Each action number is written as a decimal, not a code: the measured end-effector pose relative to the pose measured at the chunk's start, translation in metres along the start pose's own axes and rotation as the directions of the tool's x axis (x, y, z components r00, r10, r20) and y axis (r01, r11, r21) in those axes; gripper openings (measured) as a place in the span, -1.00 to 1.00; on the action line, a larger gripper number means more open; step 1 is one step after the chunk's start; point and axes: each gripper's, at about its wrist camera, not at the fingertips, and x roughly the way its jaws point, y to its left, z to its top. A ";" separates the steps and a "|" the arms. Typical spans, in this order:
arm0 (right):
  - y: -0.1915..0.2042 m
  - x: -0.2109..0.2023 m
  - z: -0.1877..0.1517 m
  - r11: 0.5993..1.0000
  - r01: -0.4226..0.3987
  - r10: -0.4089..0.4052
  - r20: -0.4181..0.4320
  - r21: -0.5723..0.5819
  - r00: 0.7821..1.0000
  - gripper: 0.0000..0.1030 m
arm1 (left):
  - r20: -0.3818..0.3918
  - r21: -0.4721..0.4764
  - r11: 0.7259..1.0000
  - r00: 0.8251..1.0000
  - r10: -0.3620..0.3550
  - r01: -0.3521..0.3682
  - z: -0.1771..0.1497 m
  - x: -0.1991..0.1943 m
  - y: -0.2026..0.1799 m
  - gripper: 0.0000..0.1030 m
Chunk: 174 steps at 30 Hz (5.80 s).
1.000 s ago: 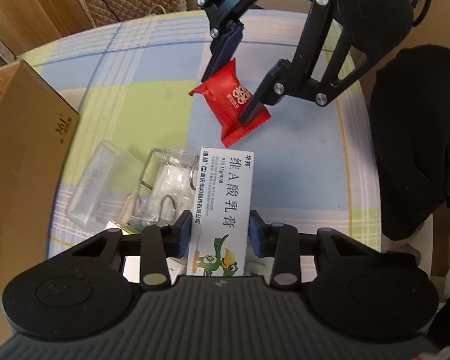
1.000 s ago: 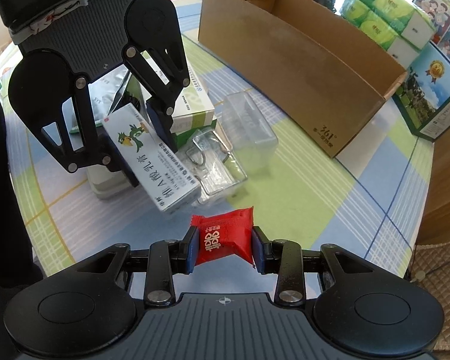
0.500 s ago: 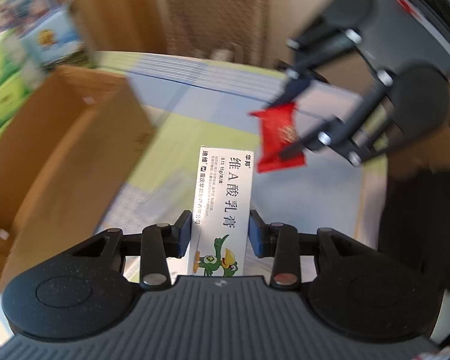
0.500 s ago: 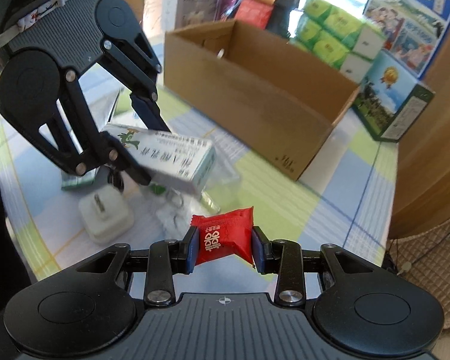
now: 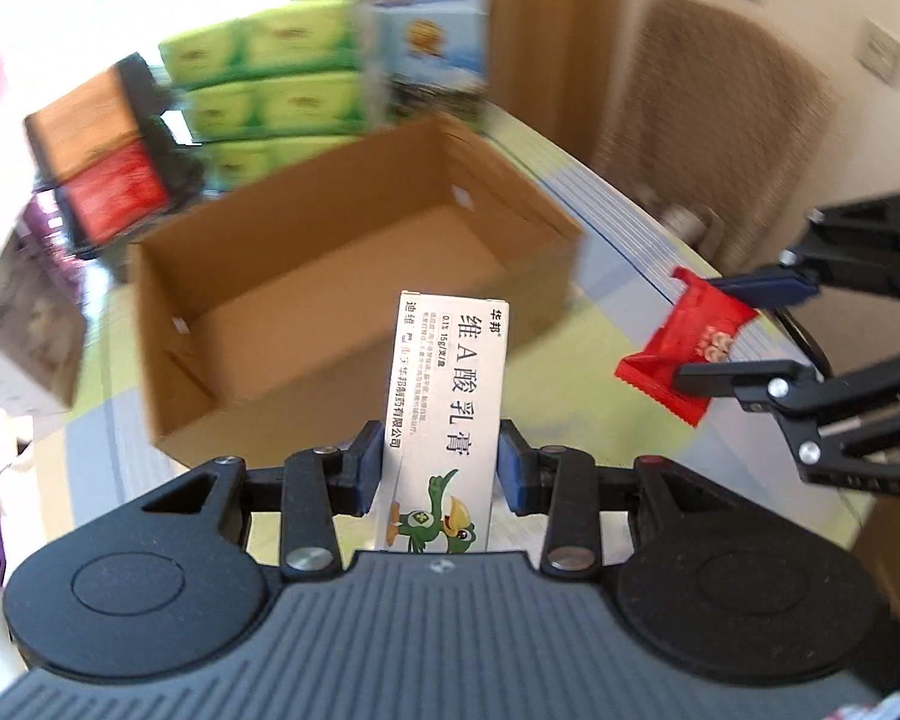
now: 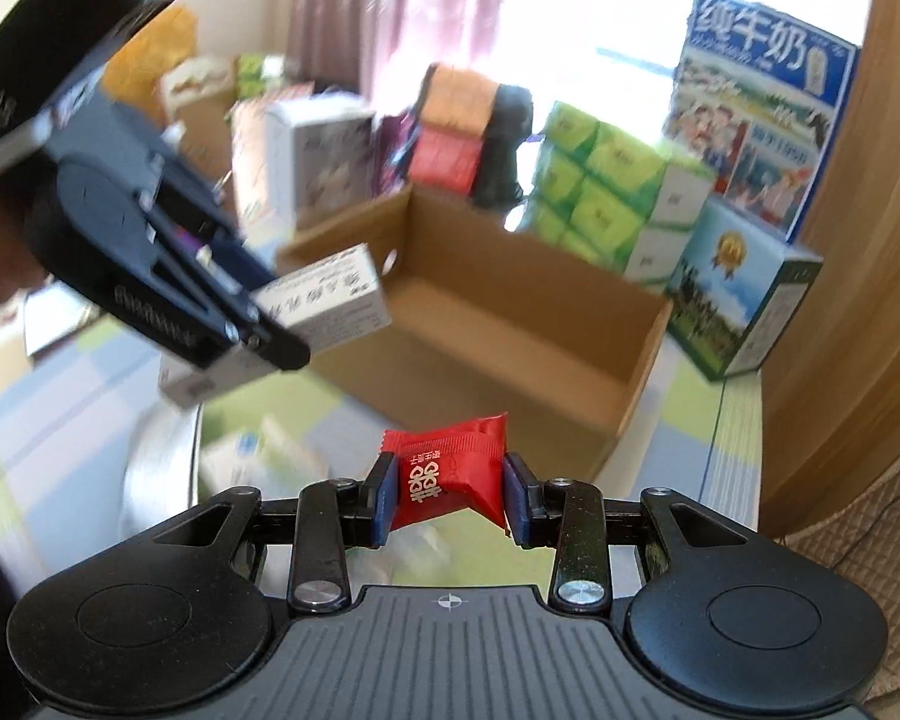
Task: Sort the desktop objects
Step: 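Carry box and candy into the cardboard box and open both grippers, then move both grippers back over the remaining items on the table, then grasp the white plug adapter with the right gripper while the left grasps the silver foil bag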
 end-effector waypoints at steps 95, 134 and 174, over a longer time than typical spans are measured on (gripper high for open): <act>0.066 -0.023 -0.070 0.975 -0.115 0.094 -0.117 -0.190 0.989 0.96 | 0.016 0.309 0.949 0.998 0.056 -0.058 -0.199 -0.076 0.021 0.92; 0.119 0.117 -0.117 0.808 -0.469 0.304 -0.430 -0.356 0.850 0.96 | -0.286 0.891 0.337 0.952 -0.106 0.305 -0.190 0.083 0.024 0.92; 0.096 0.092 -0.120 0.976 -0.203 0.218 -0.383 0.079 0.898 0.35 | -0.315 0.364 0.890 0.935 -0.161 0.276 -0.208 0.058 0.027 0.37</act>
